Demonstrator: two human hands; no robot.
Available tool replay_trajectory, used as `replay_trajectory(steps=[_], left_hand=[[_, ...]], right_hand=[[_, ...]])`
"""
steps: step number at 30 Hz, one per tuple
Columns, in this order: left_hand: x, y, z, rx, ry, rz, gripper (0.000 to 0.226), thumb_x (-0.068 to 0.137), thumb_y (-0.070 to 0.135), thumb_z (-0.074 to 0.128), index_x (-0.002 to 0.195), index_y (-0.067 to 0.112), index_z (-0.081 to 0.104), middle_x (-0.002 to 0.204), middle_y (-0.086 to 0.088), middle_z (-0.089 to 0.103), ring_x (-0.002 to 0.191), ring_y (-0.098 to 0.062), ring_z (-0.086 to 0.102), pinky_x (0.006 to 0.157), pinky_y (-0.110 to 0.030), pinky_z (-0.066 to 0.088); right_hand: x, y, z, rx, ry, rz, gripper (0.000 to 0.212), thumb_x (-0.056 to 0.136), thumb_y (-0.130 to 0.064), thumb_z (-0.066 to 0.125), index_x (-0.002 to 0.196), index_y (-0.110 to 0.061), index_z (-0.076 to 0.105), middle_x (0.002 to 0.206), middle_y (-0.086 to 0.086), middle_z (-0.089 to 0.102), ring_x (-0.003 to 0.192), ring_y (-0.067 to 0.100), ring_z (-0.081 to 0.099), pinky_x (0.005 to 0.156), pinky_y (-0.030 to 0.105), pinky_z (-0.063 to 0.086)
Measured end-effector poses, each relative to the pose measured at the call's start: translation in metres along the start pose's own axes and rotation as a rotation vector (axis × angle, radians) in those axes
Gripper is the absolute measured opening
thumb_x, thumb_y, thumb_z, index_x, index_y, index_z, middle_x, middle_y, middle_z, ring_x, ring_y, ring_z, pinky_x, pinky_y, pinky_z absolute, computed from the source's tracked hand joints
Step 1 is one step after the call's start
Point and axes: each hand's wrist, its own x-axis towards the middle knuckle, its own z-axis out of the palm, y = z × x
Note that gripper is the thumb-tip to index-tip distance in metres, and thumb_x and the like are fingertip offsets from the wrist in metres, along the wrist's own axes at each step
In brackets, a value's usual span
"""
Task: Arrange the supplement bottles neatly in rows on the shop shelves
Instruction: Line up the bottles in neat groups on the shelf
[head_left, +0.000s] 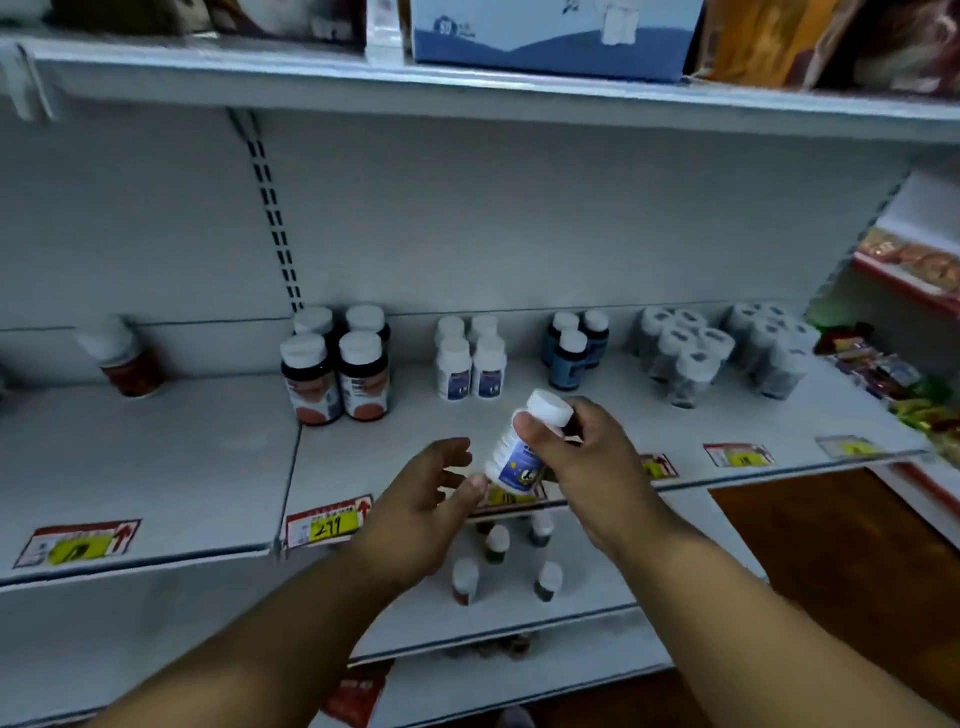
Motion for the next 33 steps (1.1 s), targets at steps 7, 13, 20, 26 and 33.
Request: replay_trajectory(steps=[7,13,20,26,33], left_hand=[[0.091,-0.03,0.003,0.526,0.089,-0.205,0.078,0.087,0.059,0.059,0.15,0.027,0.027,0.155,0.003,0.032,0.137,-0.015,0.036,0.111,-0.029,0.031],[0.142,-0.056,0.009,0.715,0.181,-0.17,0.089,0.086,0.064,0.053,0.154,0.017,0.02,0.159,-0.005,0.023,0.146,-0.023,0.022,0.119,-0.034,0.018],[0.166,-0.082,0.013,0.919,0.076,-0.092,0.091,0.076,0.075,0.018,0.154,0.029,0.017,0.161,-0.004,0.017,0.149,-0.024,0.006,0.121,-0.045,0.01],[0.164,-0.081,0.003,0.862,0.084,-0.038,0.082,0.081,0.069,0.022,0.151,0.026,0.029,0.153,-0.004,0.033,0.143,-0.026,0.022,0.118,-0.04,0.021],[0.078,-0.067,-0.019,0.601,0.032,0.001,0.082,0.088,0.047,0.062,0.152,0.012,0.025,0.156,-0.008,0.031,0.141,-0.024,0.031,0.115,-0.03,0.025]], right_hand=[[0.108,0.013,0.007,-0.362,-0.2,-0.079,0.037,0.077,-0.036,0.08,0.106,-0.023,0.062,0.098,-0.011,0.067,0.091,0.007,0.063,0.071,0.022,0.047],[0.149,0.032,0.041,-0.542,-0.256,-0.191,0.044,0.072,-0.039,0.082,0.104,-0.022,0.057,0.102,-0.005,0.062,0.094,0.013,0.059,0.078,0.031,0.05],[0.15,0.045,0.064,-0.64,-0.2,-0.236,0.051,0.073,-0.049,0.078,0.101,-0.018,0.051,0.106,0.0,0.06,0.098,0.019,0.057,0.076,0.027,0.043],[0.133,0.043,0.067,-0.635,-0.163,-0.221,0.065,0.076,-0.052,0.075,0.121,-0.014,0.049,0.118,0.004,0.055,0.107,0.021,0.054,0.085,0.034,0.048],[0.033,0.038,0.063,-0.588,0.074,-0.236,0.056,0.088,-0.034,0.067,0.136,-0.016,0.046,0.13,0.007,0.049,0.112,0.021,0.055,0.092,0.032,0.047]])
